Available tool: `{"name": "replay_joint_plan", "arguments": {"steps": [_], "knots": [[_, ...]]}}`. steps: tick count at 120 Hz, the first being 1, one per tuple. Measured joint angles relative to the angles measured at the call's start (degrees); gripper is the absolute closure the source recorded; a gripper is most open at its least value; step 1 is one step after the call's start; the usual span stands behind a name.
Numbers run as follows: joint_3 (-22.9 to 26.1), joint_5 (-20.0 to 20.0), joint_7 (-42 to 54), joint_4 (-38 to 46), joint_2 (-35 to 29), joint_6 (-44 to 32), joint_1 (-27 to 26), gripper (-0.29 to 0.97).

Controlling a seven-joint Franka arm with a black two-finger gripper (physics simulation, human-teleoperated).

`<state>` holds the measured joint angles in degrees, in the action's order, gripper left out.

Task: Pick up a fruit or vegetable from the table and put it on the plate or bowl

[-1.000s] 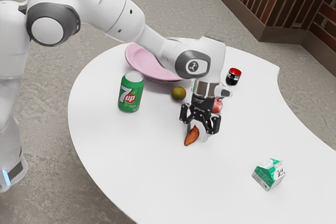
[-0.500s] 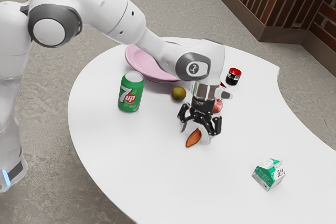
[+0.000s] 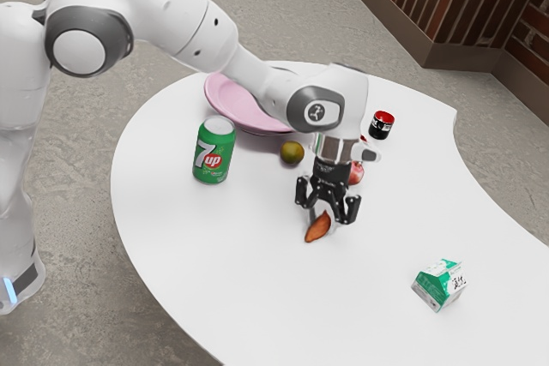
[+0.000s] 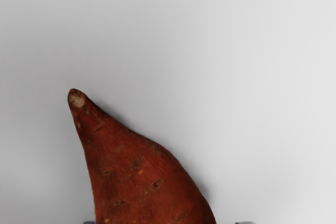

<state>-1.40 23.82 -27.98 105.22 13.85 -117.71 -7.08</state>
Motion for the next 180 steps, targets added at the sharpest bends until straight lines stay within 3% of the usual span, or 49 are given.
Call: {"name": "replay_joint_plan", "arguments": {"steps": [25,44,81,102,116,132,169,180], "knots": [[-0.01,-0.04,-0.41,-0.02,-0.01,-0.01,-0.04,0.33],[-0.02,-0.24,-0.77,-0.03,-0.07,-0.21,0.02,0.46],[-0.08,-0.69,-1.51,-0.07,-0.48,-0.35,0.05,0.51],[-0.57,-4.78,-2.74,-0.02,-7.84,-0.3,0.94,0.51],[-2.9,-7.43,-3.5,-0.01,-12.59,-0.09,4.81,0.52],[-3.89,-9.01,-4.16,0.0,-14.8,0.17,13.18,0.52],[-3.96,-9.68,-4.13,-2.28,-11.98,0.46,35.49,0.52],[-4.0,-9.62,-3.81,-3.07,-10.84,0.45,38.24,0.52]]}}
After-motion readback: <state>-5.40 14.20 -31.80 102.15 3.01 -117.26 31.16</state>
